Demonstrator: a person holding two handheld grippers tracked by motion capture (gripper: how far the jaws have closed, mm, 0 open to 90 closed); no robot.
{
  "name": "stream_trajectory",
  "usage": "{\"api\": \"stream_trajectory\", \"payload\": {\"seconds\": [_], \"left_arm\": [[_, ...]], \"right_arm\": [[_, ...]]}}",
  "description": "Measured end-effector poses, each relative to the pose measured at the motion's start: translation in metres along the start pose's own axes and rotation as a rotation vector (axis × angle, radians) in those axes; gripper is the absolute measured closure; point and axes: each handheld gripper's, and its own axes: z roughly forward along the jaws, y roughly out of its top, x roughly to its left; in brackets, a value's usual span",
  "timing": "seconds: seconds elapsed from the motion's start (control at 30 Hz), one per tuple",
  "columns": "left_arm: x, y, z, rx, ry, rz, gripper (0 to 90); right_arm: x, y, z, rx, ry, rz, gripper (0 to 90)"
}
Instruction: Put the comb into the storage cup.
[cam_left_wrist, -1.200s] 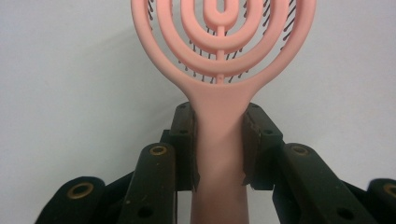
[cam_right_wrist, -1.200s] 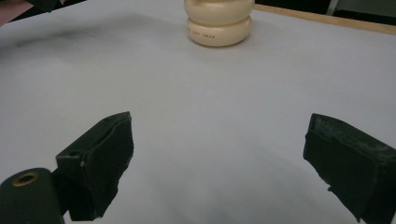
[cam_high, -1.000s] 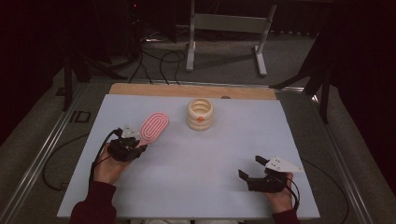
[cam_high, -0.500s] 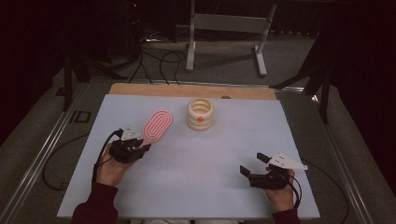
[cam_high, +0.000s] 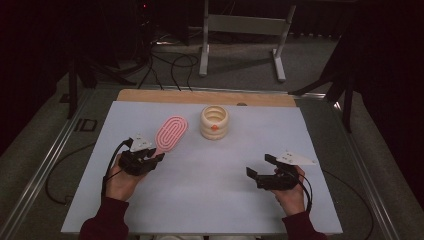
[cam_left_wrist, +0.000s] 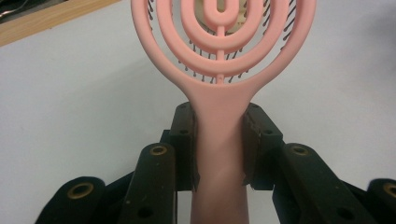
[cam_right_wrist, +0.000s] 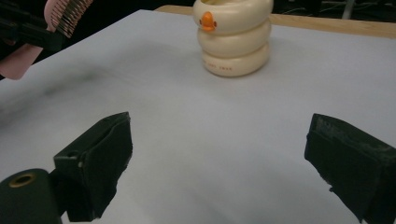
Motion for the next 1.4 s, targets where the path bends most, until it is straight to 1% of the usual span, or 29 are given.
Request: {"api": "stream_trajectory", "payload": {"seconds": [0.03,0.07,0.23,0.4,0.43,0.6,0.73,0.93,0.97,1.13,1.27,1.4], "left_arm": [[0.000,0.000,0.000,0.000,0.000,0.000,69.9],[-0.002,0.001,0.001,-0.002,-0.003,0.003,69.9],[-0.010,0.004,0.004,-0.004,-0.019,0.020,69.9],[-0.014,0.005,0.005,-0.007,-0.024,0.028,69.8],[-0.016,0.006,0.007,-0.006,-0.025,0.033,69.8],[-0.021,0.006,0.011,-0.006,-0.032,0.039,69.9],[-0.026,0.008,0.012,-0.009,-0.045,0.048,69.9],[-0.033,0.011,0.012,-0.016,-0.049,0.071,69.8],[-0.033,0.011,0.013,-0.015,-0.055,0.074,69.8],[-0.038,0.011,0.016,-0.011,-0.059,0.084,69.8],[-0.042,0.012,0.017,-0.010,-0.066,0.095,69.9],[-0.048,0.013,0.018,-0.017,-0.070,0.113,69.8]], "right_arm": [[0.000,0.000,0.000,0.000,0.000,0.000,7.6],[0.003,0.005,0.005,0.003,0.008,-0.001,7.5],[0.009,0.017,0.015,0.015,0.018,-0.007,7.6],[0.013,0.023,0.023,0.017,0.032,-0.006,7.6],[0.015,0.026,0.027,0.008,0.050,0.006,7.6],[0.021,0.033,0.038,0.004,0.079,0.028,7.6],[0.030,0.039,0.047,0.007,0.096,0.009,7.6],[0.041,0.047,0.059,0.002,0.127,0.005,7.6],[0.043,0.048,0.060,0.001,0.130,0.005,7.6],[0.049,0.056,0.067,-0.007,0.158,0.014,7.6],[0.053,0.061,0.072,-0.006,0.169,0.018,7.7],[0.059,0.068,0.081,-0.009,0.191,0.030,7.6]]}}
